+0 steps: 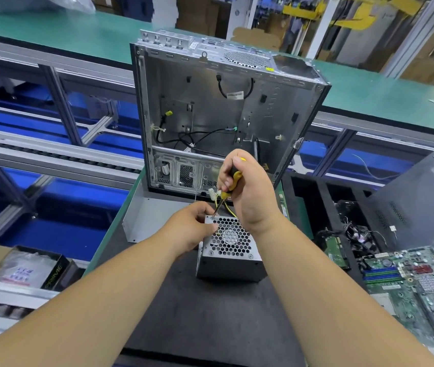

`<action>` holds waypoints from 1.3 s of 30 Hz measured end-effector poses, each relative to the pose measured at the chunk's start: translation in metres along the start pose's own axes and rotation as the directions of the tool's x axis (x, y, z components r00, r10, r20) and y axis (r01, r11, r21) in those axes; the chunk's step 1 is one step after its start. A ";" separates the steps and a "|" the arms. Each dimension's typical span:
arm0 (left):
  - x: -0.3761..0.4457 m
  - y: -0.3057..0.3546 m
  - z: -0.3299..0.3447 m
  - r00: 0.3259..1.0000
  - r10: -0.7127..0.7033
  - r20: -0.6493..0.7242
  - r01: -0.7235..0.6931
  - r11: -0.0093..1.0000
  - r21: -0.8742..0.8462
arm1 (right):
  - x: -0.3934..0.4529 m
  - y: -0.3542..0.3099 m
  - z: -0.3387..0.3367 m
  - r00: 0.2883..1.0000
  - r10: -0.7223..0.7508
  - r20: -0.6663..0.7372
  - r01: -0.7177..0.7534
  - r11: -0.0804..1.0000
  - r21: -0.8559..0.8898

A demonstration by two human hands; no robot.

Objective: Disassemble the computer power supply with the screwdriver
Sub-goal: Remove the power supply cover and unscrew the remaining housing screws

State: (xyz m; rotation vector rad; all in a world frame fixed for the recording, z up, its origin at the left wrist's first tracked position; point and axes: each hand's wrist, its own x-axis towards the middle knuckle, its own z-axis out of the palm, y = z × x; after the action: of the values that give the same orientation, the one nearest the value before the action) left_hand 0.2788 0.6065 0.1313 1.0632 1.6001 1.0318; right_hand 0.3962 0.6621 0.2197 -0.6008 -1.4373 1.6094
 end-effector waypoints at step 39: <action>0.009 -0.001 -0.003 0.999 0.010 0.042 -0.011 1.000 0.020 | 0.025 -0.005 -0.001 0.947 0.228 -0.228 -0.230 0.973 0.017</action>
State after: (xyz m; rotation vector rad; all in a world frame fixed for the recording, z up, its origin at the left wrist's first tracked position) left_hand 0.2736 0.6139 0.1285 1.1011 1.5763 0.9958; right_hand 0.3858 0.6838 0.2289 -0.9569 -1.2400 1.6498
